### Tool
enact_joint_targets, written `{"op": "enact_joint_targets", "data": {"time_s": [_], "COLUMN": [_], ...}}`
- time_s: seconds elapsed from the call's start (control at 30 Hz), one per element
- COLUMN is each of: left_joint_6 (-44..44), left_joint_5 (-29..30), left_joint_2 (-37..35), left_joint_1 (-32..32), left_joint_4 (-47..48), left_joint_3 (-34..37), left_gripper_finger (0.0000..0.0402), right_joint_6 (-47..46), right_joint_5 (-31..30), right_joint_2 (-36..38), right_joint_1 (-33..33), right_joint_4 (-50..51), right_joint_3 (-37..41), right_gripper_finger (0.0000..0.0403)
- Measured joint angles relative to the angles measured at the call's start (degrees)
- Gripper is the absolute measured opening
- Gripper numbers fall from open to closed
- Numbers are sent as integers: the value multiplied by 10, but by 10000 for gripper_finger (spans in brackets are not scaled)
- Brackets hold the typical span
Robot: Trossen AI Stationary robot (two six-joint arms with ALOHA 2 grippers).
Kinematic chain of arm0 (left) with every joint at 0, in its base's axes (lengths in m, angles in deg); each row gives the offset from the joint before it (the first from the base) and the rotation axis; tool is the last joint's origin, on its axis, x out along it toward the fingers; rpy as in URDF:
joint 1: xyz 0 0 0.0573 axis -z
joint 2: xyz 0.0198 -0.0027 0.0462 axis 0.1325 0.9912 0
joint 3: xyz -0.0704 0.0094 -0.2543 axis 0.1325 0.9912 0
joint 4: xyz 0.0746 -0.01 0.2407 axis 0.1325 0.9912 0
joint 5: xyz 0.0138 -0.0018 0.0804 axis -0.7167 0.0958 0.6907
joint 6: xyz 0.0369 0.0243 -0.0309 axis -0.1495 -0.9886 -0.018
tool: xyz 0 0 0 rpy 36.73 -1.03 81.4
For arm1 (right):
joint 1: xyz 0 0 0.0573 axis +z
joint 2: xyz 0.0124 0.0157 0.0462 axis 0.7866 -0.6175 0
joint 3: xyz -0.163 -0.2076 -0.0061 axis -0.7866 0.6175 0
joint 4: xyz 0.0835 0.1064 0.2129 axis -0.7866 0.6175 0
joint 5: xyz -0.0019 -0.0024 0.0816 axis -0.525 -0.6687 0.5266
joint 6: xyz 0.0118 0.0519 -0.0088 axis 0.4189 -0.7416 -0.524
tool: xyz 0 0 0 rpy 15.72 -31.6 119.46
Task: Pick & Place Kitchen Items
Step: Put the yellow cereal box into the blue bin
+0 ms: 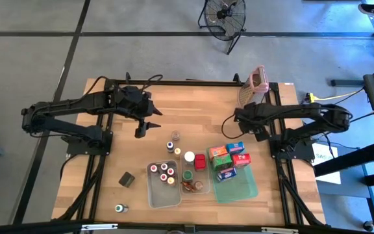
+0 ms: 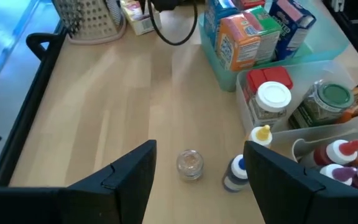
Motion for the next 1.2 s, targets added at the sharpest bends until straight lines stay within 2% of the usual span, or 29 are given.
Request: {"op": "enact_joint_targets", "data": {"time_s": [0.17, 0.3, 0.73, 0.9, 1.2], "left_joint_6": [-6, -6, -2, 0, 0], "left_joint_5": [4, 5, 6, 6, 6], "left_joint_2": [0, 0, 0, 0, 0], "left_joint_1": [14, 28, 68, 73, 76], "left_joint_4": [0, 0, 0, 0, 0], "left_joint_3": [0, 0, 0, 0, 0], "left_gripper_finger": [237, 237, 237, 237, 237], "right_joint_6": [-24, -43, -60, -72, -107], "right_joint_5": [-12, -28, -9, -4, 11], "right_joint_2": [-14, -20, -28, -29, -25], "right_joint_1": [19, 28, 37, 42, 58], "right_joint_4": [-16, -18, -4, 11, 26], "right_joint_3": [0, 0, -17, -26, -55], "right_gripper_finger": [212, 195, 52, 37, 34]}}
